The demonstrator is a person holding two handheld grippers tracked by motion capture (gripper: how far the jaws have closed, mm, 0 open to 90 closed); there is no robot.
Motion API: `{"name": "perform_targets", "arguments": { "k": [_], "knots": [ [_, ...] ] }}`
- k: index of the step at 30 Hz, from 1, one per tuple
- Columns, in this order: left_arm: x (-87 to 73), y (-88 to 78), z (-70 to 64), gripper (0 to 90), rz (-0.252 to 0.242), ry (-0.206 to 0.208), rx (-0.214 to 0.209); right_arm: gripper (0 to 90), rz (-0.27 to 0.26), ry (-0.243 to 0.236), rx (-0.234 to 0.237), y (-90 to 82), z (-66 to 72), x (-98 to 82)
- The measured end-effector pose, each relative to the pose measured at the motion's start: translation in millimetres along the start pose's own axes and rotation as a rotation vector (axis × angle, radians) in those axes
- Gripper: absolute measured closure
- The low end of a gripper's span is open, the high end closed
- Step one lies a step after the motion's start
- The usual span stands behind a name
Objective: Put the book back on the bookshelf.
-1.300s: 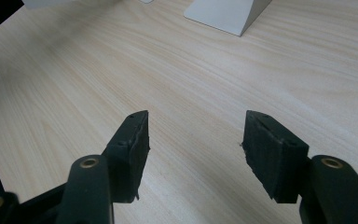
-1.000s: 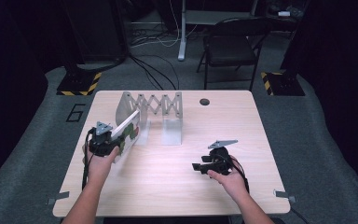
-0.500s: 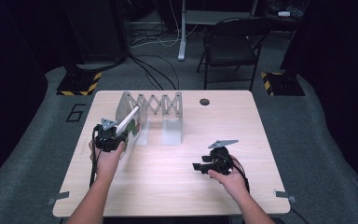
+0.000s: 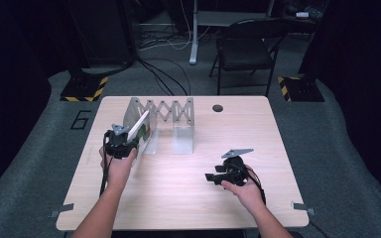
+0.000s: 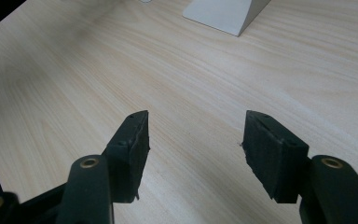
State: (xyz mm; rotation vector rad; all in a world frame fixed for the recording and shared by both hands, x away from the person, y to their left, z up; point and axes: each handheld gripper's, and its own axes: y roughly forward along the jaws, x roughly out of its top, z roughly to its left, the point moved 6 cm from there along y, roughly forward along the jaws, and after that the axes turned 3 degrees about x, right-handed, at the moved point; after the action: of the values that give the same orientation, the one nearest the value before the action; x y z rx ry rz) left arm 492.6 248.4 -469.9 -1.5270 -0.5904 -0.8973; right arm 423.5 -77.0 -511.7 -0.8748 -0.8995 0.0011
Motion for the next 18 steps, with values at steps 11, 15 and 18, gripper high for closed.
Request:
{"name": "perform_targets", "arguments": {
  "k": [11, 15, 18],
  "knots": [
    [2.2, 7.8, 0.5, 75.2, 0.046, 0.014, -0.001, 40.8, 0.003, -0.008, -0.004, 0.3, -0.2, -0.2],
    [2.5, 10.0, 1.1, 75.2, 0.056, 0.014, 0.002, 40.8, 0.004, -0.004, -0.007, 0.3, -0.5, -0.5],
    [1.3, 11.6, 1.7, 75.1, 0.065, 0.015, 0.003, 40.8, 0.003, -0.01, -0.006, 0.5, -0.8, -0.3]
  ]
}}
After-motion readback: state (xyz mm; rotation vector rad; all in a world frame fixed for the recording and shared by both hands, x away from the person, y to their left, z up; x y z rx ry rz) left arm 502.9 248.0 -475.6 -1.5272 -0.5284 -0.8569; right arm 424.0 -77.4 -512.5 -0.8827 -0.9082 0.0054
